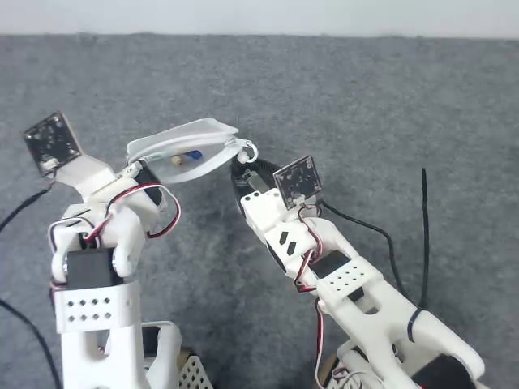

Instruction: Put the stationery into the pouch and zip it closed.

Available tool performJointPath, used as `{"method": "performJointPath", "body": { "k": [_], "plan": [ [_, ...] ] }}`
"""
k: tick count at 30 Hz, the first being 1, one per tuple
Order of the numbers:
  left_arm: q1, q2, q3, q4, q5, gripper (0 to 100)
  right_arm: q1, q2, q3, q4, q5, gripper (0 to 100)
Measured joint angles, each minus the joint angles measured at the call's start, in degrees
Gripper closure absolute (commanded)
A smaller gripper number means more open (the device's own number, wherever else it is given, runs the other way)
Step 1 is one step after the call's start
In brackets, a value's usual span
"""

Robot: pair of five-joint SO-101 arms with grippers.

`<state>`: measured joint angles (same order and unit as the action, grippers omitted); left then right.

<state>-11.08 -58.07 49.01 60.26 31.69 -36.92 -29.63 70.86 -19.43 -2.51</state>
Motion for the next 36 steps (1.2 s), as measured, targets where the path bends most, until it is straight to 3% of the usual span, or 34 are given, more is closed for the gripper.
{"method": "performJointPath", "body": {
  "k": [4, 11, 14, 21, 29, 36],
  "plan": [
    [-0.1, 0.0, 0.0, 0.0, 0.0, 99, 0.0, -1.9, 0.7, 0.0, 1.2, 99.3],
    [-0.1, 0.0, 0.0, 0.0, 0.0, 99, -2.5, -13.9, 8.2, 2.2, 11.3, 99.3],
    [-0.1, 0.0, 0.0, 0.0, -1.1, 95, -4.7, -19.9, 8.6, 9.1, 12.0, 99.3],
    [-0.1, -0.1, -0.1, 0.0, -10.0, 75, -9.4, -33.8, 8.7, 27.2, 13.2, 99.3],
    [0.2, -0.1, -0.1, 0.0, -11.4, 74, -14.1, -52.2, 9.4, 46.2, 16.8, 99.3],
    [5.5, -0.1, -3.9, 0.0, -20.4, 74, -20.5, -65.5, 9.4, 57.5, 19.6, 99.3]
  ]
}}
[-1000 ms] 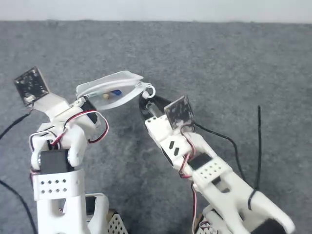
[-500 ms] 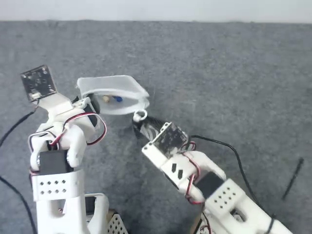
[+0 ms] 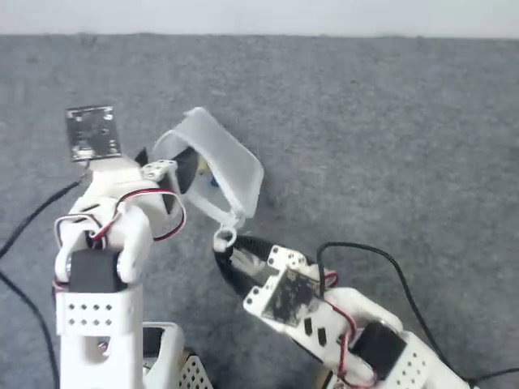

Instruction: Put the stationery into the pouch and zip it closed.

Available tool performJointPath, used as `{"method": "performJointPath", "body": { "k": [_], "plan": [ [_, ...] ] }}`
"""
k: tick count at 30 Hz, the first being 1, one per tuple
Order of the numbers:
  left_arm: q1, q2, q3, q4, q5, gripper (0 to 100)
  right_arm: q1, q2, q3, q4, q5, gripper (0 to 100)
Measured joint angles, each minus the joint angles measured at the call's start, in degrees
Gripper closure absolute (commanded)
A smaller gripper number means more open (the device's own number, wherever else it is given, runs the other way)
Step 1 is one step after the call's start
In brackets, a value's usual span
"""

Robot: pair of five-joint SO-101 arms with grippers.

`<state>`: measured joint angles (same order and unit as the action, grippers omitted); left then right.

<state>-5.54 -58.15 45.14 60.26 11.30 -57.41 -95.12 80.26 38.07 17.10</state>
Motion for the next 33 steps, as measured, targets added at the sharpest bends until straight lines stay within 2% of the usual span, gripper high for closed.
{"method": "performJointPath", "body": {
  "k": [4, 13, 18, 22, 29, 33],
  "plan": [
    [5.3, 0.0, -3.7, 0.0, -5.3, 74, -0.9, -3.6, 0.0, 5.1, 0.4, 99.3],
    [24.6, 0.0, -6.6, 0.0, -24.8, 74, -1.1, -7.6, 0.0, 10.5, 0.5, 99.3],
    [31.5, -0.1, -9.7, 4.0, -30.4, 74, -1.1, -7.6, 0.0, 10.5, 0.5, 99.3],
    [33.8, -0.1, -15.5, 9.7, -31.6, 74, 1.1, -7.6, 0.0, 10.5, 0.5, 99.3],
    [34.0, -0.2, -21.9, 17.8, -31.8, 74, 5.4, -7.6, -0.4, 10.7, 0.5, 99.3],
    [31.6, -0.2, -23.6, 21.6, -32.1, 74, 8.4, -7.7, -5.8, 16.6, 0.5, 99.3]
  ]
}}
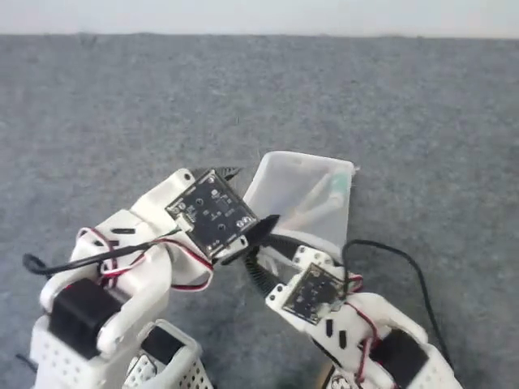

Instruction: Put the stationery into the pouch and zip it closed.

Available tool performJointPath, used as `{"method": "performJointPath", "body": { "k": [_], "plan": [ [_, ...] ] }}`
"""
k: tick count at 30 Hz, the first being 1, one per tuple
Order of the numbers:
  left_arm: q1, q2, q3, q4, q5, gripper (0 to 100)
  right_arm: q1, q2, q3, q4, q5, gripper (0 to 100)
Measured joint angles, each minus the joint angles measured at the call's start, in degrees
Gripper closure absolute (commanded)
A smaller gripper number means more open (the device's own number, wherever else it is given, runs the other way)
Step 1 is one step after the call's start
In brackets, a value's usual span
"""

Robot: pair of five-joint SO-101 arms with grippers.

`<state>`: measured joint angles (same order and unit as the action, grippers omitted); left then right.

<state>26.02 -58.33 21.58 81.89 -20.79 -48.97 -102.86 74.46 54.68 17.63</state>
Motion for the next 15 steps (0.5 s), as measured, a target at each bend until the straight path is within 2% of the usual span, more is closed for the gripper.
{"method": "performJointPath", "body": {
  "k": [6, 12, 15],
  "plan": [
    [-6.4, 0.0, -0.4, 2.4, -2.2, 74, 5.2, -0.8, -7.5, 8.3, 0.0, 99.3],
    [-7.1, -4.8, -0.1, 4.1, -2.4, 74, 15.3, -1.0, -13.5, 11.6, 0.0, 99.3],
    [-7.1, -8.9, 2.3, 4.2, -2.4, 74, 18.6, -1.1, -15.9, 13.4, 2.8, 99.3]
  ]
}}
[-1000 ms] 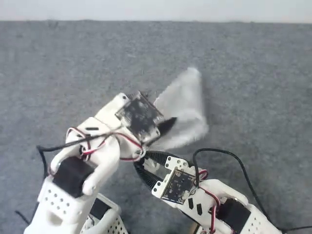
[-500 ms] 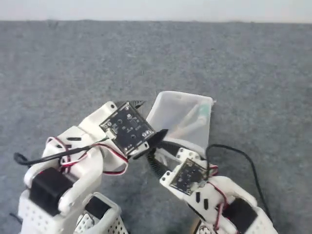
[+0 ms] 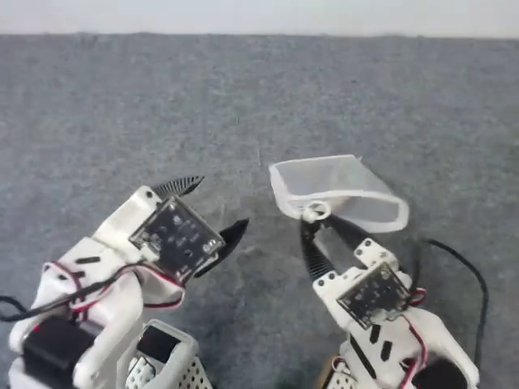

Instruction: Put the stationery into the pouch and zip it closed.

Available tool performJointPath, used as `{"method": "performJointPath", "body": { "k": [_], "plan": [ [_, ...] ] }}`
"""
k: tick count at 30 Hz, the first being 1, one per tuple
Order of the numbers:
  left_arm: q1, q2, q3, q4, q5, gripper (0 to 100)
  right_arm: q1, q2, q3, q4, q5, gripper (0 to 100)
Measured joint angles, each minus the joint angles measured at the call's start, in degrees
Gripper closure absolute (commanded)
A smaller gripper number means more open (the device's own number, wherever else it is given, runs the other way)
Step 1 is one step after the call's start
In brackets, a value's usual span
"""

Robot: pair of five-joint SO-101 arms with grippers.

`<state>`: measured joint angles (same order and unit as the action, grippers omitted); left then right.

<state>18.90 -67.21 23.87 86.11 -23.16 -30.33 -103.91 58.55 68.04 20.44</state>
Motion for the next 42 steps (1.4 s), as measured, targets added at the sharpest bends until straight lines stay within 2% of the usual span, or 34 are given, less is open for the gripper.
{"method": "performJointPath", "body": {
  "k": [8, 17, 24, 32, 42],
  "plan": [
    [6.1, -3.4, 9.9, -4.3, 1.9, 74, 4.0, 0.0, -4.9, 4.8, 2.3, 99.3],
    [15.9, -3.4, 21.2, -17.8, 8.6, 74, 5.5, 0.0, -5.9, 6.2, 2.6, 99.3],
    [16.5, -3.2, 29.5, -28.4, 9.1, 74, 5.5, 0.0, -5.9, 6.2, 2.6, 99.3],
    [16.4, -3.2, 35.3, -36.0, 9.1, 74, 5.3, 0.0, -5.9, 6.2, 2.6, 99.3],
    [16.8, -3.2, 41.8, -44.0, 11.2, 74, -3.4, 0.0, -5.9, 8.2, 2.8, 99.3]
  ]
}}
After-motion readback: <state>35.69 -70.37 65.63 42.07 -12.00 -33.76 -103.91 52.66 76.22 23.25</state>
